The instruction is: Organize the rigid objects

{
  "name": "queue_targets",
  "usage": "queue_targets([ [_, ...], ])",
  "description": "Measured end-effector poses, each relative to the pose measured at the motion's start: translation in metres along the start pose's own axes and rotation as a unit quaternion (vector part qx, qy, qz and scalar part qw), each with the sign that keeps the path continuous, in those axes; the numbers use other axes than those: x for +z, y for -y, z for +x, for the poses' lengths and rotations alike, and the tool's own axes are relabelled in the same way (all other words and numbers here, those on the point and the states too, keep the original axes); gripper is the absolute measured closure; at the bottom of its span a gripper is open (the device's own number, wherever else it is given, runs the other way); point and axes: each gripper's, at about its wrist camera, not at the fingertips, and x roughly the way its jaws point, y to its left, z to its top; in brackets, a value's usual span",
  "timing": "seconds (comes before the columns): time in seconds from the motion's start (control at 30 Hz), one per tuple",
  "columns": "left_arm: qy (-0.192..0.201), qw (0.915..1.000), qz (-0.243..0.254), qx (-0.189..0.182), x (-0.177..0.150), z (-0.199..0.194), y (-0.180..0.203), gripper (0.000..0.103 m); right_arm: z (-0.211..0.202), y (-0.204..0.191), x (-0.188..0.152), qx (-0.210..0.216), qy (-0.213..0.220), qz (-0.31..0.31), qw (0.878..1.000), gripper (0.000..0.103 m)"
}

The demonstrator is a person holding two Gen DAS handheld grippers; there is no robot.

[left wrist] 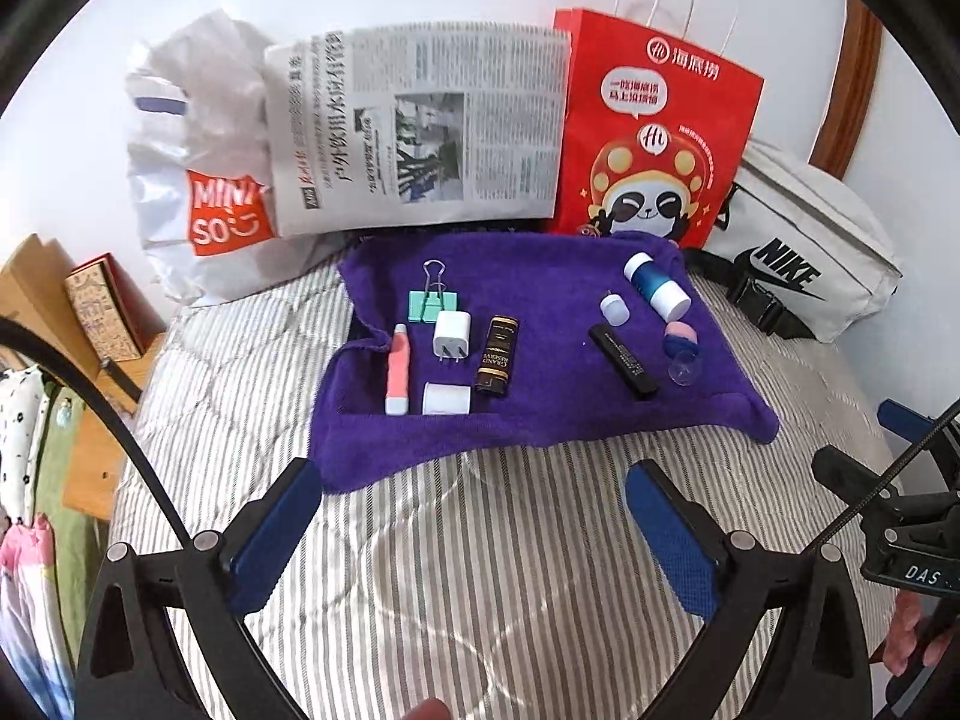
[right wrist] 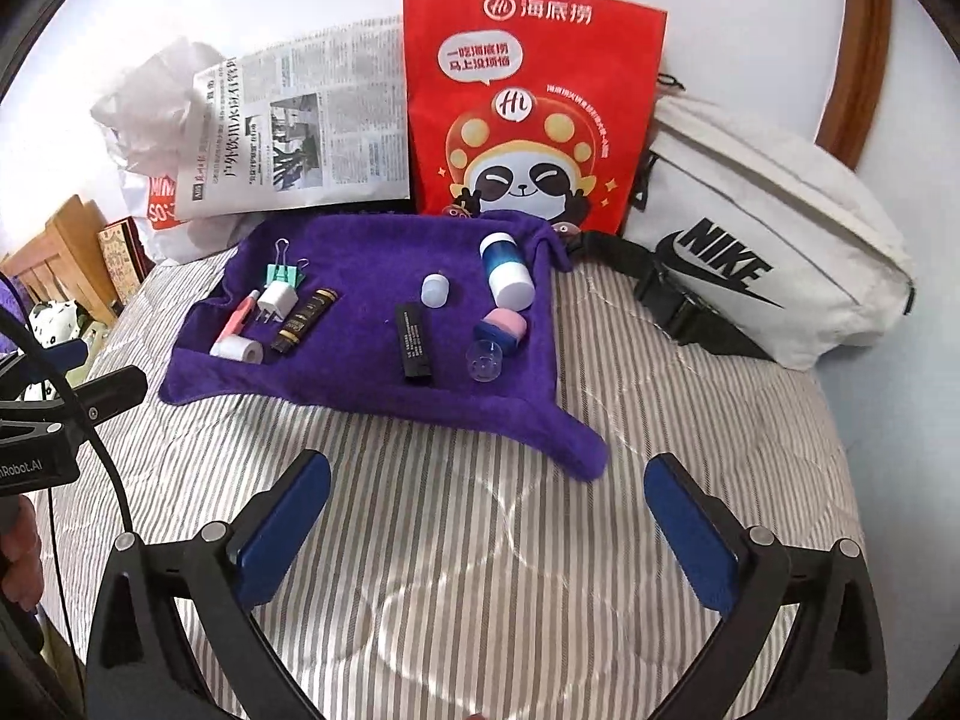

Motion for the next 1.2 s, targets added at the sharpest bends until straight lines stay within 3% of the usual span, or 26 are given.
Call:
queue_targets([
  [0.23, 0.012, 0.9997, 0.009, 0.018, -0.015, -0.024, 0.007, 0.000, -0.026, -0.003, -0.014, -0.003, 0.002, -0.001, 1.000, 0.000],
  [0.6, 0.023, 0.9997, -0.002, 0.012, -0.027, -0.045, 0.007, 0.000, -0.051, 0.000, -0.026, -0.015, 0.010, 0.007, 1.000, 0.000],
  [1.2, 0.027, 0.9995, -0.009, 0.011, -0.028, -0.055, 0.001, 0.000, -0.059, 0.011, -0.028, -0.033, 0.007, 0.012, 0.999, 0.000],
])
